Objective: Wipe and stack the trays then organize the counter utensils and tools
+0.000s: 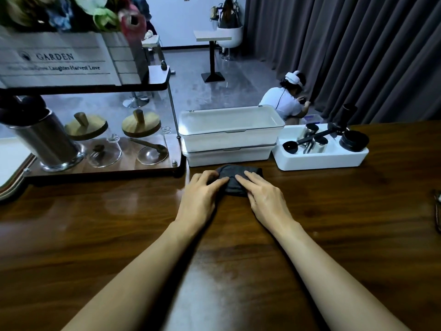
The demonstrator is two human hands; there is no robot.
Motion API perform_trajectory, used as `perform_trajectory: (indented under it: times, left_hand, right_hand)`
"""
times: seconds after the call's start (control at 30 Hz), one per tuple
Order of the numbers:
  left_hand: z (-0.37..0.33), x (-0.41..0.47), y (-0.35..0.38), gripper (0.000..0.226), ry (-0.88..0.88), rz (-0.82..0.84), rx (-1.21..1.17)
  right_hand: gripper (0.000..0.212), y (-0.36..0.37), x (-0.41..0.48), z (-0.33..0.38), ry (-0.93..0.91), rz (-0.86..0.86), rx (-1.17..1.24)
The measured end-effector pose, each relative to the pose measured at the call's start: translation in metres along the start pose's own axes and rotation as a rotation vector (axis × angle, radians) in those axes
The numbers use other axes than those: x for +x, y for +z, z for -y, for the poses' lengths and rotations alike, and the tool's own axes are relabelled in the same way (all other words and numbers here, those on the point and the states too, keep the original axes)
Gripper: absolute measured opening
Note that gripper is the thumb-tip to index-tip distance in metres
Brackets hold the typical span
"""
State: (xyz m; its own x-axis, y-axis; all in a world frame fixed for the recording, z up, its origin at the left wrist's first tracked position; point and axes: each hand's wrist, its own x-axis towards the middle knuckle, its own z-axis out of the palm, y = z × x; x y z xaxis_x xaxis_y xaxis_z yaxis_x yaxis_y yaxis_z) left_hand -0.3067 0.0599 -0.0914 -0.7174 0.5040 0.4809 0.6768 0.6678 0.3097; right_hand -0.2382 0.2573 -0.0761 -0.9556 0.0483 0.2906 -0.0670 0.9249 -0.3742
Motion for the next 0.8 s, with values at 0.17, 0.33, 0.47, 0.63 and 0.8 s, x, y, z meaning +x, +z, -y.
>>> perform_trajectory:
  times: [0.17,0.33,0.47,0.63,0.8]
  left_hand:
    - [0.001,-0.002,0.003,0.047,-0.010,0.030,0.040]
    - [-0.003,-0.004,0.001,0.064,-0.070,0.197,0.104]
    - [-0.008,-0.010,-0.003,0.068,-0.111,0.216,0.086]
    - [-0.019,-0.035,-0.017,0.072,-0.266,0.204,-0.038]
    - [-0.025,-0.060,-0.036,0.078,-0.314,0.204,-0.055]
  right_hand:
    - [0.054,0.003,0.008,-0.014,-0.071,0.139,-0.031]
    - [0.055,0.004,0.007,-0.015,-0.068,0.137,-0.058]
    - [0.053,0.007,0.009,-0.015,-0.057,0.147,-0.070]
    - [0.057,0.009,0.005,-0.013,-0.050,0.146,-0.099]
    - [0.062,0.004,-0.022,0.002,0.017,0.167,-0.109]
